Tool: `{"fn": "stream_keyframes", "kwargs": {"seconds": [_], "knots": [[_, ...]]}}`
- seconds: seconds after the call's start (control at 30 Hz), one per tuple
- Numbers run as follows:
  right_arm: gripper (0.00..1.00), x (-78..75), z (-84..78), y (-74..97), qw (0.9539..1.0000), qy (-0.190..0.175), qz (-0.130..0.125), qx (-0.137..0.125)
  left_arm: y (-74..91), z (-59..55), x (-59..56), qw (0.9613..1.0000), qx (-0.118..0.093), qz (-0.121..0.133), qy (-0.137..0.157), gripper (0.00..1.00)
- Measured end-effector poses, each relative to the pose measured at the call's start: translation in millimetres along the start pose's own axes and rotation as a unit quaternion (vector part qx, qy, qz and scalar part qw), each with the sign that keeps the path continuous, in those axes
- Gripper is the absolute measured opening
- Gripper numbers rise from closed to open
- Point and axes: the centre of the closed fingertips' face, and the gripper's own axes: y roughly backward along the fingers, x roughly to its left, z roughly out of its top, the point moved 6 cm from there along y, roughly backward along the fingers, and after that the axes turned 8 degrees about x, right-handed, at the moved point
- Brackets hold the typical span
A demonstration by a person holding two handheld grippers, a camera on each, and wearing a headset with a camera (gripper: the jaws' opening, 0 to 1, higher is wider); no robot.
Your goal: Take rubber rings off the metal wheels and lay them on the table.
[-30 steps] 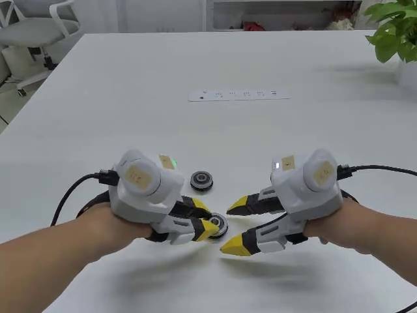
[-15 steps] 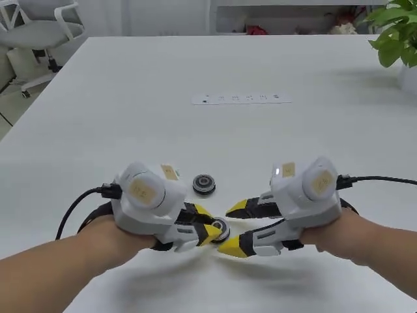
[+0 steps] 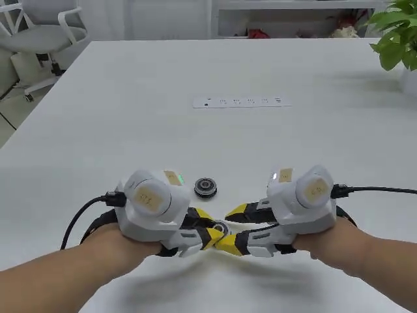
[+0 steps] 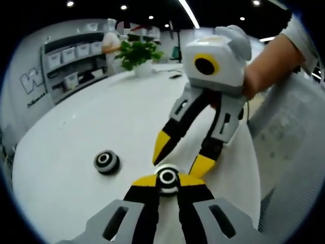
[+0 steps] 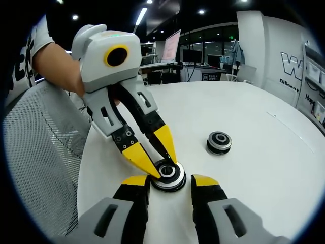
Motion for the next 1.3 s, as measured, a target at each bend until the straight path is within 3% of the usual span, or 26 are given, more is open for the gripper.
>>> {"fn": "stream_keyframes", "kwargs": {"seconds": [0.47, 1.3], "knots": [[0.23, 4.2, -2.3, 0.2, 0.9999, 0.011, 0.003, 0.012, -0.2, -1.8, -0.2, 1.0000, -0.006, 0.007, 0.000, 0.13], [0.17, 3.4, -6.9, 4.2, 0.9997, -0.003, 0.011, 0.023, -0.3, -2.2, -1.1, 0.9999, -0.010, 0.011, 0.001, 0.13]]}}
